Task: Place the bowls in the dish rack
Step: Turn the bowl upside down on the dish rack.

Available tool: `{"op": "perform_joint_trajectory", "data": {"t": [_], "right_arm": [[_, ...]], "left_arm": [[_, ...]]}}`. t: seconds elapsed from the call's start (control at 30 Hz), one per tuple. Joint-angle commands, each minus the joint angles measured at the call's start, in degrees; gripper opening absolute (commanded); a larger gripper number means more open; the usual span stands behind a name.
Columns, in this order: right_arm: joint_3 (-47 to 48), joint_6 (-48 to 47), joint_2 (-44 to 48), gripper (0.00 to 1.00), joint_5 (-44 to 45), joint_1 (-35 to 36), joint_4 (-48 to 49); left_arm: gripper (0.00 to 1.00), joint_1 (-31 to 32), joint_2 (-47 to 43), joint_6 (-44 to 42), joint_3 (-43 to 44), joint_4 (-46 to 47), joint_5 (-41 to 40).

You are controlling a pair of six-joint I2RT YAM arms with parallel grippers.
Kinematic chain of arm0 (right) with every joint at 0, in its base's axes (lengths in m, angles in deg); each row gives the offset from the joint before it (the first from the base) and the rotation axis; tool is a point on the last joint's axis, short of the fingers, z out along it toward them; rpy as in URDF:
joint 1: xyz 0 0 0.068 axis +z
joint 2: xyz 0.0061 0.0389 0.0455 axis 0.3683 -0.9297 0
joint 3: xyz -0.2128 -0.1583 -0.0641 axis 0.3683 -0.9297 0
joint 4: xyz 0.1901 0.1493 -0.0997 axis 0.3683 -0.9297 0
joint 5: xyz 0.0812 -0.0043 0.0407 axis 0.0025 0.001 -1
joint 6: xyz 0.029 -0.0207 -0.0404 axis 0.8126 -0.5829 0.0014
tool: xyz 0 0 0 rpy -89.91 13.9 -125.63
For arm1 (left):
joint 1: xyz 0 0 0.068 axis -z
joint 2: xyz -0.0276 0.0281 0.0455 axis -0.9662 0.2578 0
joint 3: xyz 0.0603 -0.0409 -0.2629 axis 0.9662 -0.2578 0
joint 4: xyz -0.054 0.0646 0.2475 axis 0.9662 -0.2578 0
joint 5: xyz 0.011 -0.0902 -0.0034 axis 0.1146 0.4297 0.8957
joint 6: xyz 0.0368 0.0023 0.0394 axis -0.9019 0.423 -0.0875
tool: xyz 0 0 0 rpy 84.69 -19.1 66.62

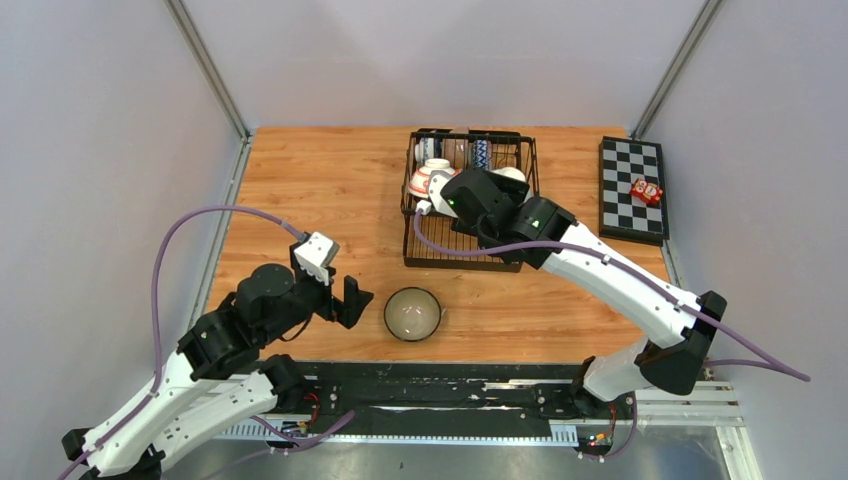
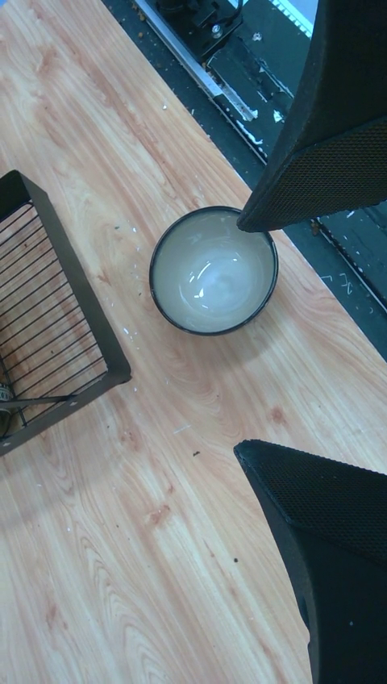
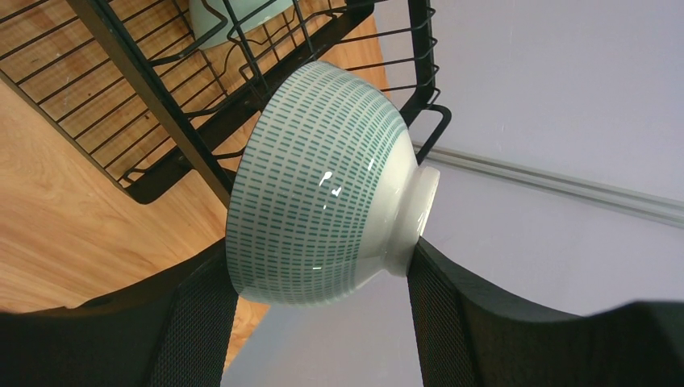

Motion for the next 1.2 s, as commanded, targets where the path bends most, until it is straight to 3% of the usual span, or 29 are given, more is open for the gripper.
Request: {"op": "perform_joint_trajectory", "data": {"t": [0.0,0.53,0.67,1.17], "right_arm": [[0.09,-1.48,-0.59,0.03,-0.15,-0.93,-1.62],[-1.08,-2.55,-3.23,0.03,-0.83,-0.8,-3.58],[-1.04,-2.62,-3.99,0.21,-0.6,-0.71,-3.77],[-0.04,-2.95,-4.8,0.6,-0.41,0.55,-3.77]], "left_arm": [[1.0,-0.1,-1.1,-0.64,-0.46,1.14,-1.24],[1.0,-0.16,-3.01,-0.82,-0.74,1.17,-1.96],[1.0,-0.17,-3.09,-0.9,-0.74,1.14,-1.87],[1.0,-0.17,-3.53,-0.91,-0.82,1.16,-2.39]]}}
